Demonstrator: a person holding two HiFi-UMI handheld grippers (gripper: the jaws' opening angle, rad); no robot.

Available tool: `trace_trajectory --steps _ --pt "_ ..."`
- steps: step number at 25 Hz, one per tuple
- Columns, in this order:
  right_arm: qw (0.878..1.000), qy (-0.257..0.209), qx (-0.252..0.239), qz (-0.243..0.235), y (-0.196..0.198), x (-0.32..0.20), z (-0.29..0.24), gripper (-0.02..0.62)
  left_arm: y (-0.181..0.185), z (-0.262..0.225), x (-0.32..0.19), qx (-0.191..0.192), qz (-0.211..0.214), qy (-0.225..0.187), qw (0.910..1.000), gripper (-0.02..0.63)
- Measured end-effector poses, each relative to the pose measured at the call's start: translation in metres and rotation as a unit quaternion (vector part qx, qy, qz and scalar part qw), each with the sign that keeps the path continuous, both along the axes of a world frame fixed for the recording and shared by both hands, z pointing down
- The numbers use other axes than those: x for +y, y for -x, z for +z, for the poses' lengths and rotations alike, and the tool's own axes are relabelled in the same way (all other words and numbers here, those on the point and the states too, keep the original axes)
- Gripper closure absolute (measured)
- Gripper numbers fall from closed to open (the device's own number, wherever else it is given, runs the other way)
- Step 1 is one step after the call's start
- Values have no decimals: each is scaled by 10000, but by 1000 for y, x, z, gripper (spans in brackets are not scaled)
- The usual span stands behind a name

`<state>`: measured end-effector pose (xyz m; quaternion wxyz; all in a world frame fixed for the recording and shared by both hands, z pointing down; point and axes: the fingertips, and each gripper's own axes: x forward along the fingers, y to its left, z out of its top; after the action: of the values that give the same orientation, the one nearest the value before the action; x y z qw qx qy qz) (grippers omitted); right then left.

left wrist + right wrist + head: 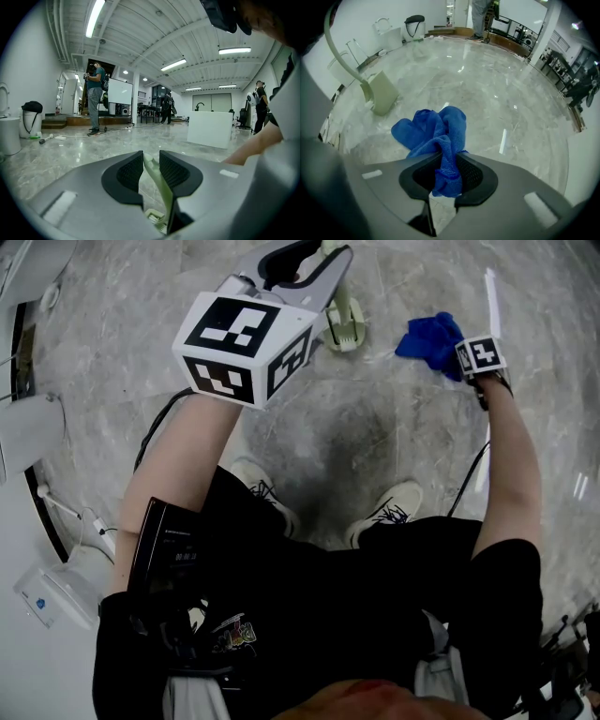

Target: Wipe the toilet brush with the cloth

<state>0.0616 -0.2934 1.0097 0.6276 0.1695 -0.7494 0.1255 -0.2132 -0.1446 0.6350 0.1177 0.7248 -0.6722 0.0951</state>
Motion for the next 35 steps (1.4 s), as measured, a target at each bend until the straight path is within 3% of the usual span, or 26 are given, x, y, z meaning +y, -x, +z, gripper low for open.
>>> trace_trajectory --steps 5,10,14,19,22,25,26,28,30,31,32,33,35 --pt "9987 222 -265 379 -6 -1 -3 500 2 3 0 66 -6 54 10000 488" --pt "9991 340 107 -247 -3 26 10 503 3 3 -1 117 -16 26 9999 488" --pt "9874 964 -895 -878 64 84 -2 503 -3 2 -3 99 32 15 9999 488" --pt "9616 1504 -2226 -565 165 123 -36 503 -2 3 -3 86 18 11 10000 488" --pt "9167 2112 -3379 -295 213 133 -93 503 0 4 -2 112 25 36 9999 488" --pt "8532 2571 -4506 -535 242 140 -172 505 0 4 0 105 57 57 9999 488" --pt "8254 2751 -4878 -717 248 144 -203 505 0 4 1 106 53 58 9999 488" --pt "7571 3160 -5622 -1041 252 151 -271 505 1 3 1 122 52 50 9999 488" --pt "6905 3449 -6268 -1063 249 146 -328 506 -3 1 0 124 113 25 9999 486" --pt "6673 3511 -6485 -1042 246 141 -348 506 -6 0 0 117 159 9 9998 486" --pt "6538 3536 -6606 -1056 242 138 -360 508 -9 -1 0 98 196 1 9998 486" --pt "6477 3560 -6648 -1088 239 136 -365 507 -11 -1 0 64 222 1 9997 488" --pt "6461 3725 -6584 -1023 233 133 -351 507 -12 1 0 -9 228 9 9997 488"
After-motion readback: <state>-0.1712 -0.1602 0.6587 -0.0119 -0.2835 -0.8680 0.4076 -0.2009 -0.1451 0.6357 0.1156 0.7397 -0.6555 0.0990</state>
